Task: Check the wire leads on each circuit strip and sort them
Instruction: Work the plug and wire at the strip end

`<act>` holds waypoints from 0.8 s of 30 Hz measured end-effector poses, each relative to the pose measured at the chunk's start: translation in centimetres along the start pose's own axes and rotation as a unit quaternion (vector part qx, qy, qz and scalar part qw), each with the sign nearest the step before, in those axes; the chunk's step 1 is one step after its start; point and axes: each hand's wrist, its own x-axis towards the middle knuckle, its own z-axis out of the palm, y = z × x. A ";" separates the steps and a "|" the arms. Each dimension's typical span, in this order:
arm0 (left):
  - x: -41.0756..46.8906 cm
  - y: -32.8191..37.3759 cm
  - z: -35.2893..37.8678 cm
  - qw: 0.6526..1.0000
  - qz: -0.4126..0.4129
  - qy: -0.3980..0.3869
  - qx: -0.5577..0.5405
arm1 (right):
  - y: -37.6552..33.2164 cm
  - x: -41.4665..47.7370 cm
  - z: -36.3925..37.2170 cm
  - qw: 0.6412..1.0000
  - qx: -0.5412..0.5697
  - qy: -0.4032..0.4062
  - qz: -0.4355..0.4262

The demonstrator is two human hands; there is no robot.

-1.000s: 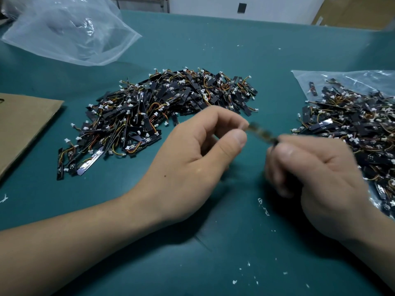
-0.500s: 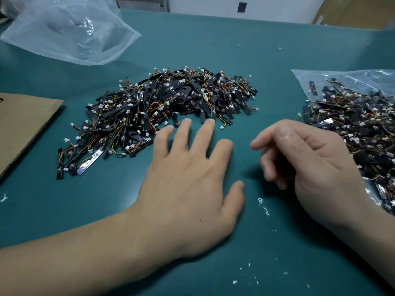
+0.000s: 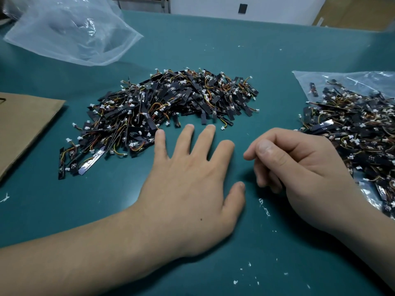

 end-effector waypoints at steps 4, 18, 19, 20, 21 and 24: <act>-0.1 0.0 0.0 1.000 0.021 0.015 0.007 | 0.0 -0.1 0.0 1.000 -0.003 0.007 -0.008; -0.1 -0.1 -0.2 0.982 0.170 0.045 -0.069 | 0.0 -0.1 -0.1 0.999 -0.003 0.013 -0.031; -0.1 -0.2 -0.3 0.974 0.200 0.049 -0.093 | 0.0 0.0 0.0 0.999 -0.003 0.021 -0.038; 0.0 -0.1 -0.4 0.967 0.222 0.052 -0.115 | 0.0 0.0 0.0 0.998 -0.001 0.034 -0.044; -0.1 -0.1 -0.5 0.960 0.242 0.055 -0.133 | 0.0 -0.1 0.0 0.997 0.004 0.056 -0.051; -0.2 0.1 -0.1 0.940 0.295 0.114 -0.124 | 0.1 -0.1 -0.2 0.990 0.028 0.124 -0.052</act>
